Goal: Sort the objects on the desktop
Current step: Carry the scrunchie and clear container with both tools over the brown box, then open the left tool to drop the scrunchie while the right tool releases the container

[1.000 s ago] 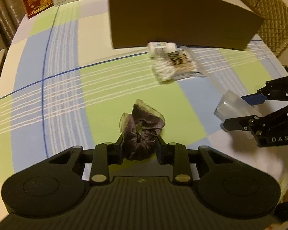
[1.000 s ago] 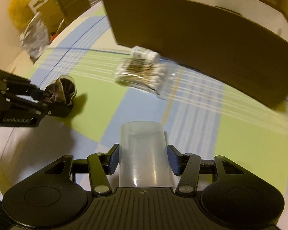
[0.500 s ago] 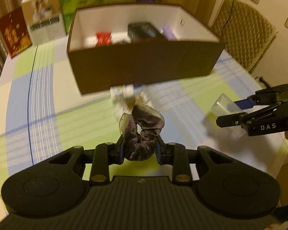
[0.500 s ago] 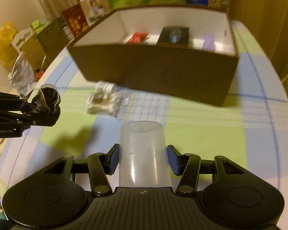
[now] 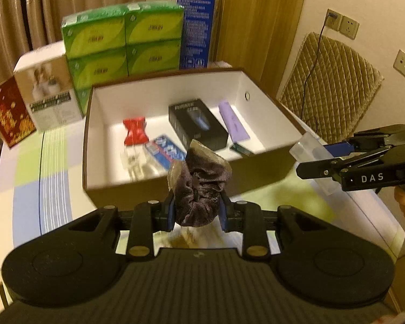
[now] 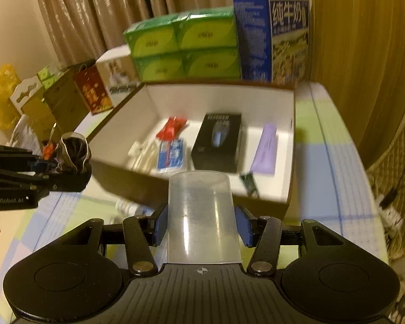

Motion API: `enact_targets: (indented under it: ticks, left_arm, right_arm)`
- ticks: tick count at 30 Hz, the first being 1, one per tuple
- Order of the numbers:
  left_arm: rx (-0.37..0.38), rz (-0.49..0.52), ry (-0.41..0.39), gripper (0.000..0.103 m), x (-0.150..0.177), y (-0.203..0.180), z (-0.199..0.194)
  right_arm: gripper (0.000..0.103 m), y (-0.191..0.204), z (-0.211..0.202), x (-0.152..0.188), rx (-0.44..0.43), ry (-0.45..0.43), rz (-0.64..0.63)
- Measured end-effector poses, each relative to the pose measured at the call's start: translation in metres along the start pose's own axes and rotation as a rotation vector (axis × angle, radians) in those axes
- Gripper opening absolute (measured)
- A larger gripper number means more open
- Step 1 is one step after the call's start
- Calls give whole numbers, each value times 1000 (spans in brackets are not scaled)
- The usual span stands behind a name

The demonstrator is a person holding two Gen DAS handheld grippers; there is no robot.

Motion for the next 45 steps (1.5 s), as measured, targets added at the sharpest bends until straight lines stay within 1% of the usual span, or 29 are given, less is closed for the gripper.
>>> enact_targets:
  ticks: [4, 8, 14, 20, 28, 39, 42, 44, 45]
  left_arm:
    - [-4, 0, -4, 25, -19, 8, 12]
    - [-12, -11, 6, 25, -36, 22, 31]
    - [-23, -17, 45, 25, -55, 42, 67]
    - [-29, -19, 79, 25, -73, 61, 103]
    - [-25, -19, 114, 25, -90, 78, 147]
    - [-16, -37, 170, 26, -99, 88, 205]
    - [-24, -34, 170, 28, -102, 90, 214]
    - [-24, -42, 173, 34, -103, 92, 218]
    - [-23, -50, 171, 39, -103, 93, 219]
  right_arm:
    - [50, -5, 11, -26, 30, -23, 2]
    - [50, -9, 31, -49, 66, -25, 0]
    - [50, -20, 67, -81, 112, -14, 15]
    - [50, -28, 101, -103, 151, 8, 18]
    - [50, -38, 134, -123, 175, 28, 12]
    - [50, -49, 163, -133, 185, 52, 18]
    - [50, -52, 166, -134, 184, 52, 26]
    - [50, -53, 167, -134, 182, 52, 28]
    - [50, -54, 167, -134, 184, 50, 27]
Point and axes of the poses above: each gripper's, at about its wrist camera, not at the fingertips, and z roughly the way its jaws point, y to its left, x to its underside, the point moved 7 cm from there along z, roughly the way its jaws point, and after that the axes turned 11 degrees about z, right-handed, at the moved point
